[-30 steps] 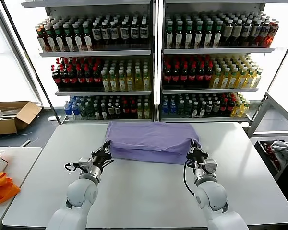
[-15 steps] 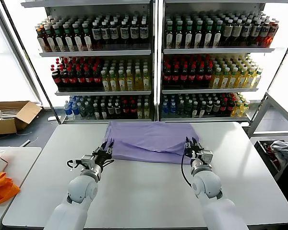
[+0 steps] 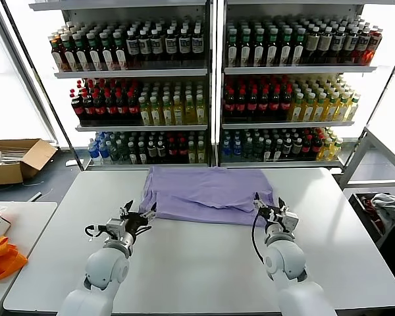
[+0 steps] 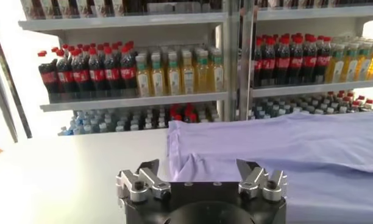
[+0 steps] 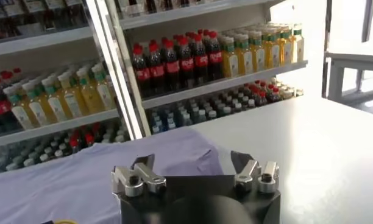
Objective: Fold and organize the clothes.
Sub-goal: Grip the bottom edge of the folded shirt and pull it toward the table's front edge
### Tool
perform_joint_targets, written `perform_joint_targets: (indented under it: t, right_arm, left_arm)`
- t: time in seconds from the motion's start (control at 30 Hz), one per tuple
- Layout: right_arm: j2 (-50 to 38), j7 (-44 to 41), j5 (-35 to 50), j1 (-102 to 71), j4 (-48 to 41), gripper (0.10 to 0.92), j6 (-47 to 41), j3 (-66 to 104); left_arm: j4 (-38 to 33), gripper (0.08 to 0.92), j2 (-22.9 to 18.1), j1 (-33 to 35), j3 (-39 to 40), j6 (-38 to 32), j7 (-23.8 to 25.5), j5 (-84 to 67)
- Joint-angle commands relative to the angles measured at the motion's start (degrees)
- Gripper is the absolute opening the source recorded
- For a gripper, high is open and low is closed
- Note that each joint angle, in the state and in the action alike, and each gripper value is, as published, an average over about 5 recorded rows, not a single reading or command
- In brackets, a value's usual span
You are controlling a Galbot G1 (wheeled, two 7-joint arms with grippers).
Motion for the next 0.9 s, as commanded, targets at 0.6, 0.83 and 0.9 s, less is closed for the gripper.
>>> perform_joint_targets:
  t: [0.6, 0.83, 0.9]
  right_arm:
    - [-2.4, 2.9, -1.3, -5.1, 2.5, 0.823, -6.5, 1.9]
    - [-1.7, 2.9, -2.1, -3.9, 1.0, 0.823, -6.7, 0.8]
    - [-1.4, 2.9, -2.2, -3.6, 0.6, 0.823, -6.7, 0.6]
  left_arm:
    - [2.9, 0.823, -0.6, -2.1, 1.8, 2.4, -1.3, 1.0]
    - [5.0, 0.822, -0.1, -3.2, 1.8, 2.3, -1.3, 0.7]
    - [5.4, 0.823, -0.1, -3.3, 1.8, 2.3, -1.3, 0.7]
